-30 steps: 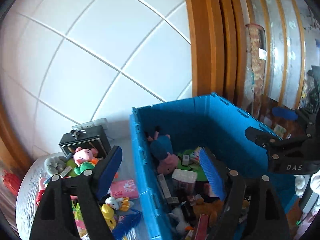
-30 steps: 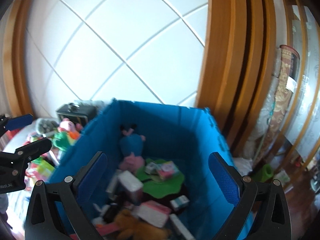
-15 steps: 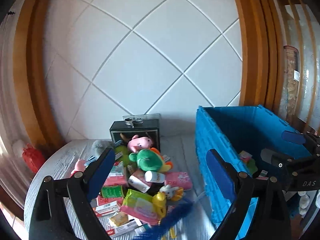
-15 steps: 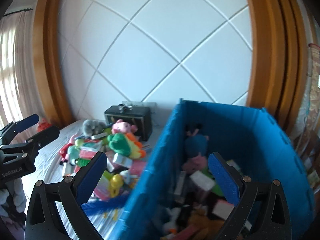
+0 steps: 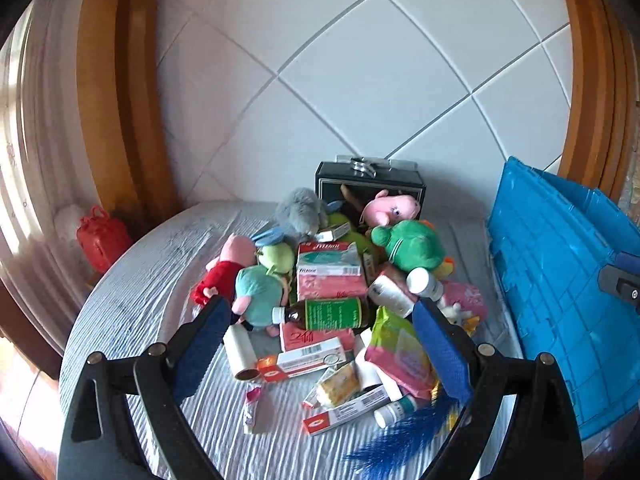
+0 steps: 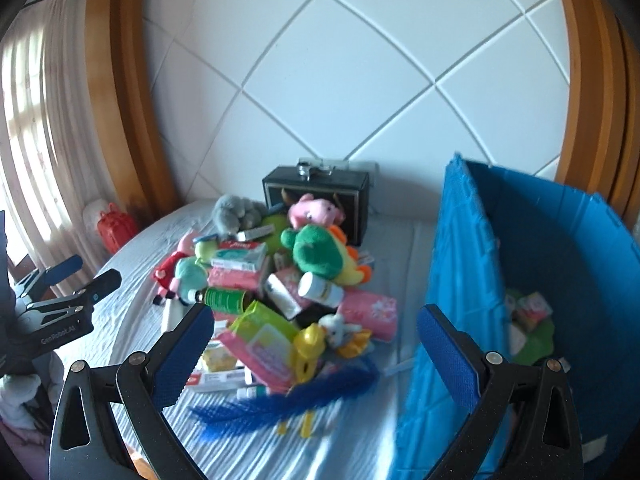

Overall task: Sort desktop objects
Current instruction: 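Withdraw both tools from the crate back toward the pile, then grasp a white-pink ointment tube with the left tool while the right tool grasps a yellow duck toy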

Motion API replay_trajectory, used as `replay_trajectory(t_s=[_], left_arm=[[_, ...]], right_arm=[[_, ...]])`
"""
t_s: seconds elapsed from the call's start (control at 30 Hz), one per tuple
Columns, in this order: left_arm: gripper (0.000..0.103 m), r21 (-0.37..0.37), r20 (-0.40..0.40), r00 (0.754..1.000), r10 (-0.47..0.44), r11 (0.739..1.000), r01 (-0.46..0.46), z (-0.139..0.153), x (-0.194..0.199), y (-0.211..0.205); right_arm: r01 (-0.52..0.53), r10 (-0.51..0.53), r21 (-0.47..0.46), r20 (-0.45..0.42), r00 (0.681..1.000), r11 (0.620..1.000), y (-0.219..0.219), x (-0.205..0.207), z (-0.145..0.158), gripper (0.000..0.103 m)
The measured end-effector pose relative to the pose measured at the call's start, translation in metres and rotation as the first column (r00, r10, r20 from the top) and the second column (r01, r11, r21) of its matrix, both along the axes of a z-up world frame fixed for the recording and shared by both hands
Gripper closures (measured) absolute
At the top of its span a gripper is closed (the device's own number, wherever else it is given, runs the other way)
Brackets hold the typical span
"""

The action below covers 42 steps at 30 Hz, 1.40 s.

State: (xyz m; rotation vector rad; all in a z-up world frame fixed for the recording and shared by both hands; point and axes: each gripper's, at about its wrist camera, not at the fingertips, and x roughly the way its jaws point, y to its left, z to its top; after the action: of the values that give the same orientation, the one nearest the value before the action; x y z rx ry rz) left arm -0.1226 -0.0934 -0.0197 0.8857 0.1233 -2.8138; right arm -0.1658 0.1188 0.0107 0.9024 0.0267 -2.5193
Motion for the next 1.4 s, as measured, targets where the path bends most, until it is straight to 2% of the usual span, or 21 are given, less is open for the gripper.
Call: replay_trajectory(t_s=[0.23,0.4,0.53,0.73,0.93,0.97,1.0,1.03,1.1,1.3,1.33,1.4], left_arm=[[0.009,0.038,0.155,0.987,0.031,0.999,-0.037,-0.084,-0.004,-0.057],[0.01,0.081,0.29,0.954,0.071,0.992,-0.099,-0.15,-0.009,-0.097],[0.01,0.097,0.371,0.926,0.07,0.989,-0.113,-0.193,-0.017,-0.109],[0.033,0.113,0.432,0.901,0.045,0.988,-0.104,-0.237,-0.025,-0.108],[0.044,0.16,0.486,0.874,0.02,0.981,-0.112,-0.264,-0.028,-0.106],[0.045,0.16,0.492,0.871,0.021,0.98,-0.114,-0.267,-0.029,-0.105],[0.045,0.145,0.485,0.874,0.028,0.983,-0.113,-0.268,-0.029,-0.103],[0.045,0.136,0.486,0.874,0.029,0.985,-0.108,-0.268,-0.03,-0.102],[0.045,0.116,0.485,0.874,0.036,0.988,-0.105,-0.269,-0.033,-0.1],[0.045,0.11,0.473,0.88,0.034,0.989,-0.097,-0.269,-0.039,-0.099],[0.047,0.106,0.465,0.884,0.035,0.99,-0.095,-0.268,-0.038,-0.1],[0.066,0.105,0.44,0.897,0.029,0.991,-0.083,-0.266,-0.032,-0.1]], right_arm=[[0.047,-0.056,0.062,0.16,0.986,0.997,-0.021,-0.024,-0.067,0.0],[0.094,-0.121,0.119,0.252,0.96,0.989,-0.026,-0.04,-0.116,0.0],[0.125,-0.163,0.14,0.315,0.935,0.982,-0.026,-0.052,-0.15,0.0],[0.107,-0.148,0.13,0.361,0.921,0.986,-0.03,-0.061,-0.182,0.0],[0.078,-0.141,0.167,0.406,0.903,0.983,-0.04,-0.075,-0.205,0.0],[0.071,-0.136,0.174,0.398,0.907,0.982,-0.043,-0.078,-0.207,0.004],[0.066,-0.133,0.18,0.392,0.91,0.981,-0.047,-0.08,-0.209,0.007],[0.057,-0.125,0.183,0.39,0.912,0.982,-0.05,-0.084,-0.21,0.016],[0.039,-0.106,0.176,0.394,0.913,0.984,-0.056,-0.091,-0.215,0.023],[0.001,-0.069,0.158,0.421,0.904,0.987,-0.071,-0.113,-0.235,0.023],[-0.003,-0.066,0.159,0.427,0.902,0.987,-0.073,-0.115,-0.24,0.023],[-0.016,-0.055,0.156,0.438,0.897,0.988,-0.075,-0.119,-0.248,0.024]])
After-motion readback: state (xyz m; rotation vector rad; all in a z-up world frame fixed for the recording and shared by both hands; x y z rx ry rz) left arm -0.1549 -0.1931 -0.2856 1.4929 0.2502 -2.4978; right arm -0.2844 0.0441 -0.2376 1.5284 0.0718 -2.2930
